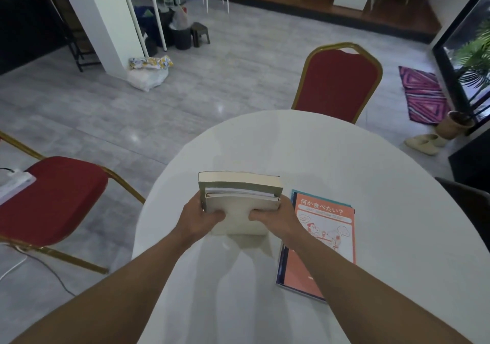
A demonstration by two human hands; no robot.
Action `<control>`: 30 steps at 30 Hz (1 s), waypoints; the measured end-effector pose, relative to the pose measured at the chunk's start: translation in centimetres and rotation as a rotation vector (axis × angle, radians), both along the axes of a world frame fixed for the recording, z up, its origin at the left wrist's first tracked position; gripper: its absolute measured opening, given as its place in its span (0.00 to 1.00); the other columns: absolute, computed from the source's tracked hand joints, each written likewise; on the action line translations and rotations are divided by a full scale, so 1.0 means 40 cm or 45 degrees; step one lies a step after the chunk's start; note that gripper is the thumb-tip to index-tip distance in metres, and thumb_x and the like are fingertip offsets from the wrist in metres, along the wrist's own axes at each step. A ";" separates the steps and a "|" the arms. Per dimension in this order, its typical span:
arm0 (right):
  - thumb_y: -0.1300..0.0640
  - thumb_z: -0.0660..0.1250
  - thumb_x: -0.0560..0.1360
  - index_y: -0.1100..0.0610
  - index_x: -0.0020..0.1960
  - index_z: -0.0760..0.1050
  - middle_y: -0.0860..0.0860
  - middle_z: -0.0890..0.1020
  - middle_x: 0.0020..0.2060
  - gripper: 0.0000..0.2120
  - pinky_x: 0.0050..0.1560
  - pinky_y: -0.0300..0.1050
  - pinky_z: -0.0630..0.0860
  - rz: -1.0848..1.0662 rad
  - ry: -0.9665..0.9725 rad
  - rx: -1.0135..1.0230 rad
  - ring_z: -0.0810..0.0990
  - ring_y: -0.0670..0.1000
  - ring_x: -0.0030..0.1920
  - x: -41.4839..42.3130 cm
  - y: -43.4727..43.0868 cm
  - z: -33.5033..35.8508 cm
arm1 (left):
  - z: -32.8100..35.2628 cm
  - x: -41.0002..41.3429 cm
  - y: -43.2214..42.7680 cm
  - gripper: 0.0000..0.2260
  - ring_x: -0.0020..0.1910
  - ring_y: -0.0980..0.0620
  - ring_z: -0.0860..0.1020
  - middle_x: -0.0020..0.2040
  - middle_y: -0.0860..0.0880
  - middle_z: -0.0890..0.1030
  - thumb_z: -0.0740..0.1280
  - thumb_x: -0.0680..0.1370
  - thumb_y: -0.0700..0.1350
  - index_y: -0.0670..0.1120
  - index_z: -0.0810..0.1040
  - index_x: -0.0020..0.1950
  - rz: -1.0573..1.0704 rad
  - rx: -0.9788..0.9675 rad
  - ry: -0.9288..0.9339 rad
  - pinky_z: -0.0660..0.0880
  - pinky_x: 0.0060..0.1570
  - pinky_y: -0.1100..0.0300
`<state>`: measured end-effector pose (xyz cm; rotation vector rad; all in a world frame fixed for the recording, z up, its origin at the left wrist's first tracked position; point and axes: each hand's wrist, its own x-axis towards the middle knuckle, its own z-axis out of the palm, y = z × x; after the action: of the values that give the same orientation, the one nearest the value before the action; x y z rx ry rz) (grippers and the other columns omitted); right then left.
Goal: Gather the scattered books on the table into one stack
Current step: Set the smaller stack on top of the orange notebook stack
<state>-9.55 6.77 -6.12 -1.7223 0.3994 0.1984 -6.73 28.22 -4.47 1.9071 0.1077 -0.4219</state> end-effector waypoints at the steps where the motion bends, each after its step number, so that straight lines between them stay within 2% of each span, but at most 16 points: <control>1: 0.65 0.76 0.64 0.52 0.51 0.85 0.49 0.89 0.45 0.17 0.43 0.41 0.81 -0.004 -0.005 0.001 0.85 0.44 0.42 -0.003 0.001 -0.006 | -0.007 -0.001 0.001 0.18 0.46 0.57 0.79 0.48 0.56 0.82 0.70 0.70 0.37 0.59 0.76 0.50 0.001 0.002 0.013 0.74 0.40 0.63; 4: 0.65 0.75 0.66 0.52 0.53 0.84 0.49 0.89 0.46 0.17 0.43 0.40 0.80 -0.015 -0.014 0.012 0.85 0.43 0.43 -0.008 0.003 -0.024 | -0.020 0.004 0.003 0.19 0.50 0.53 0.80 0.50 0.54 0.83 0.70 0.67 0.42 0.57 0.77 0.55 -0.022 -0.003 0.068 0.78 0.44 0.58; 6: 0.64 0.75 0.66 0.51 0.54 0.84 0.48 0.88 0.46 0.17 0.45 0.40 0.81 0.015 0.005 0.006 0.85 0.45 0.46 -0.006 0.003 -0.034 | -0.025 0.007 0.002 0.18 0.51 0.52 0.80 0.50 0.55 0.83 0.70 0.66 0.43 0.59 0.77 0.53 -0.038 0.010 0.102 0.79 0.48 0.54; 8: 0.62 0.76 0.65 0.51 0.54 0.84 0.48 0.89 0.47 0.18 0.49 0.44 0.82 0.058 0.050 -0.007 0.86 0.48 0.50 -0.008 -0.001 -0.052 | -0.028 0.001 -0.001 0.17 0.50 0.52 0.79 0.49 0.57 0.81 0.71 0.70 0.40 0.60 0.75 0.50 -0.038 0.039 0.118 0.77 0.50 0.55; 12: 0.53 0.83 0.61 0.52 0.57 0.84 0.49 0.89 0.52 0.25 0.58 0.52 0.84 0.113 0.048 0.010 0.87 0.51 0.55 -0.022 -0.012 -0.073 | -0.021 0.004 -0.005 0.19 0.50 0.51 0.78 0.49 0.55 0.81 0.69 0.70 0.37 0.54 0.75 0.56 -0.054 0.063 0.144 0.76 0.47 0.57; 14: 0.56 0.84 0.63 0.53 0.60 0.82 0.49 0.88 0.53 0.27 0.57 0.51 0.84 0.088 0.034 0.059 0.87 0.51 0.55 -0.023 -0.019 -0.076 | -0.009 0.013 0.000 0.21 0.51 0.50 0.79 0.50 0.53 0.82 0.69 0.67 0.38 0.53 0.76 0.58 -0.085 0.055 0.169 0.78 0.46 0.55; 16: 0.60 0.84 0.66 0.53 0.62 0.81 0.49 0.88 0.54 0.27 0.53 0.48 0.85 0.050 0.044 0.151 0.88 0.51 0.55 -0.031 -0.027 -0.066 | 0.001 0.025 -0.001 0.22 0.53 0.49 0.80 0.52 0.52 0.83 0.70 0.64 0.41 0.53 0.77 0.58 -0.101 0.037 0.192 0.79 0.52 0.52; 18: 0.59 0.83 0.67 0.52 0.63 0.79 0.48 0.88 0.55 0.27 0.51 0.46 0.85 0.035 0.042 0.209 0.88 0.50 0.54 -0.046 -0.038 -0.049 | 0.011 0.031 -0.011 0.22 0.54 0.49 0.80 0.54 0.51 0.82 0.70 0.64 0.43 0.53 0.77 0.58 -0.137 0.029 0.196 0.79 0.55 0.50; 23: 0.58 0.82 0.69 0.50 0.66 0.76 0.48 0.87 0.57 0.29 0.55 0.53 0.85 -0.159 -0.032 0.271 0.87 0.50 0.55 -0.086 -0.088 -0.020 | 0.037 0.024 -0.089 0.21 0.53 0.51 0.80 0.55 0.50 0.80 0.69 0.70 0.44 0.50 0.73 0.63 -0.244 0.052 0.183 0.78 0.51 0.55; 27: 0.53 0.78 0.74 0.47 0.67 0.75 0.46 0.86 0.57 0.24 0.57 0.53 0.84 -0.342 -0.081 0.263 0.87 0.50 0.57 -0.127 -0.161 -0.007 | 0.043 -0.008 -0.203 0.19 0.56 0.50 0.79 0.59 0.50 0.79 0.65 0.78 0.45 0.50 0.68 0.69 -0.343 0.004 0.190 0.78 0.57 0.51; 30: 0.50 0.73 0.78 0.48 0.67 0.76 0.46 0.87 0.57 0.19 0.60 0.54 0.83 -0.445 -0.059 0.208 0.86 0.50 0.56 -0.164 -0.224 -0.011 | 0.032 -0.035 -0.297 0.19 0.57 0.46 0.78 0.61 0.47 0.77 0.63 0.79 0.50 0.48 0.68 0.68 -0.407 0.082 0.167 0.78 0.57 0.48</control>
<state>-16.12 -2.18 -6.58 -1.4679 0.6243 -0.0613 -8.12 16.35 -3.20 1.9645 -0.1006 -0.7670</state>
